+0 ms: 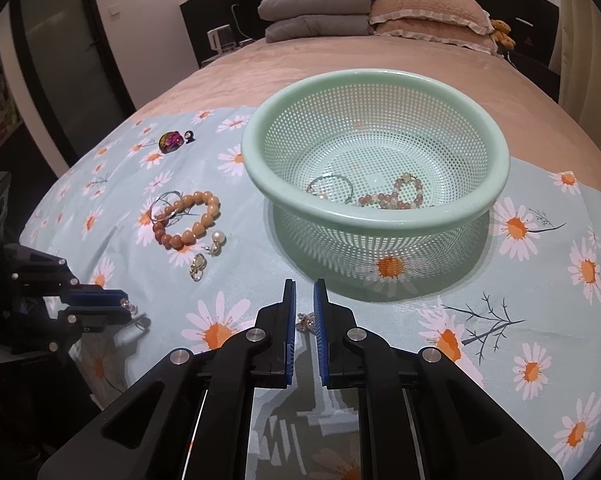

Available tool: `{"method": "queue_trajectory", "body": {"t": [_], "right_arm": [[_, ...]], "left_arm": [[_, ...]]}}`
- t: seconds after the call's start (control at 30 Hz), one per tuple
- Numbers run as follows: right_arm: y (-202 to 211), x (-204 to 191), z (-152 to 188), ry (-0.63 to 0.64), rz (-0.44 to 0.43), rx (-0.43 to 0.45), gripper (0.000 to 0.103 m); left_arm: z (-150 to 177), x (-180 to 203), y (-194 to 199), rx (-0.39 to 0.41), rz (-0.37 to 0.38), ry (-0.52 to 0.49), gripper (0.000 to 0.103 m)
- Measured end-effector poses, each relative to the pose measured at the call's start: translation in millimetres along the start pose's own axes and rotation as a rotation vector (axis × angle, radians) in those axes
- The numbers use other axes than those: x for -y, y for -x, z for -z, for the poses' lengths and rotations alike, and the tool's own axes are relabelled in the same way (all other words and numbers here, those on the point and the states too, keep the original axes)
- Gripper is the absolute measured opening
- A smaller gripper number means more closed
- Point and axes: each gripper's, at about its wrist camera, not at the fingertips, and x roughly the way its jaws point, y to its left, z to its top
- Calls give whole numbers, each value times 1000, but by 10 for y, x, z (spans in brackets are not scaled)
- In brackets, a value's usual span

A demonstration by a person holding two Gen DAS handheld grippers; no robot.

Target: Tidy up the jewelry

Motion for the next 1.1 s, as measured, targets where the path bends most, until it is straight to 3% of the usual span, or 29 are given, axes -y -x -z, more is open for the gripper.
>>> {"method": "queue_trajectory", "body": {"t": [0.37, 0.5, 0.73, 0.8, 1.1], "right_arm": [[-101, 20, 57, 5, -10, -44, 13], [-184, 5, 82, 9, 11, -54, 29], [-308, 4, 155, 14, 30, -82, 28], [-307, 12, 149, 13, 26, -95, 16], [-142, -8, 119, 38, -9, -94, 16]], "left_arm": [[-43, 4, 22, 10, 4, 0, 11], [-50, 12, 12, 5, -2, -5, 11], [-44, -17, 5, 1, 0, 6, 11], [-54, -17, 9, 2, 0, 5, 11], [-172, 3, 53, 17, -2, -14, 11]]}}
